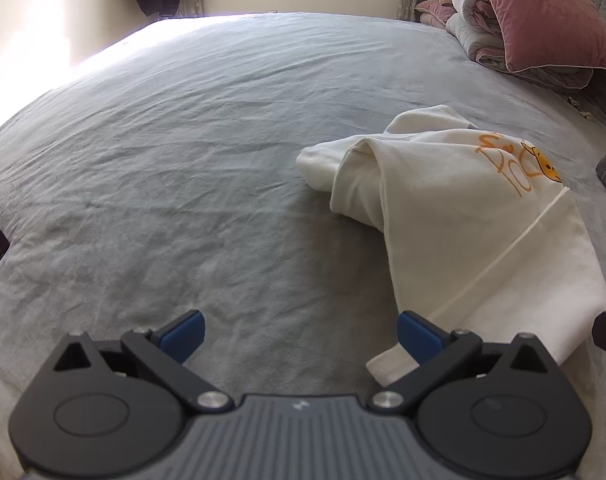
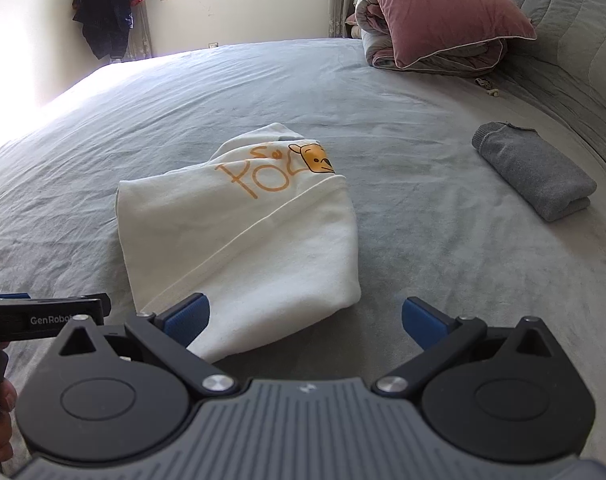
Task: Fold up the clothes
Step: 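Move both open grippers toward the crumpled white Pooh T-shirt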
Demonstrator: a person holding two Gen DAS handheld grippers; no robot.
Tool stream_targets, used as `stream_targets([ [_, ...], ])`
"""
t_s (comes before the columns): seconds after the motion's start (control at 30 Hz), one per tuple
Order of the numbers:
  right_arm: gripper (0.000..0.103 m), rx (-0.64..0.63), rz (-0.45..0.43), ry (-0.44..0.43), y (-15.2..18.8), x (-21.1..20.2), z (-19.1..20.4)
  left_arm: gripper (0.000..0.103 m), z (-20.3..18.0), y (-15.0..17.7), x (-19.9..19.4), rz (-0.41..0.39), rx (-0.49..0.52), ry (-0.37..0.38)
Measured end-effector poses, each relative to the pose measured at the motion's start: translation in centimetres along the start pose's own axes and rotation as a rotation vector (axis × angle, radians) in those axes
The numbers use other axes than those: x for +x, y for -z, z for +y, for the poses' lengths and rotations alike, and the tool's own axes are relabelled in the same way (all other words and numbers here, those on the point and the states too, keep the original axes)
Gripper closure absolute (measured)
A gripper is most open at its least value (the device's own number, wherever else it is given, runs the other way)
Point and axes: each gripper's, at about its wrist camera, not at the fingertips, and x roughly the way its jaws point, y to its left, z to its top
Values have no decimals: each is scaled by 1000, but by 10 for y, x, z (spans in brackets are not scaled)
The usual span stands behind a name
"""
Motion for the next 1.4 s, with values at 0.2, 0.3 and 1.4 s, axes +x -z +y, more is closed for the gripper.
stream_targets([
  [0.2, 0, 8, 17, -2, 0, 3, 3, 0, 1, 6, -2, -20, 7, 11],
  [0.3, 0, 12, 25, -3, -1, 5, 4, 0, 6, 4, 1, -13, 7, 15],
  [1.4, 0, 16, 47, 3, -4, 12, 12, 0, 19, -2, 0, 32, -31, 29],
])
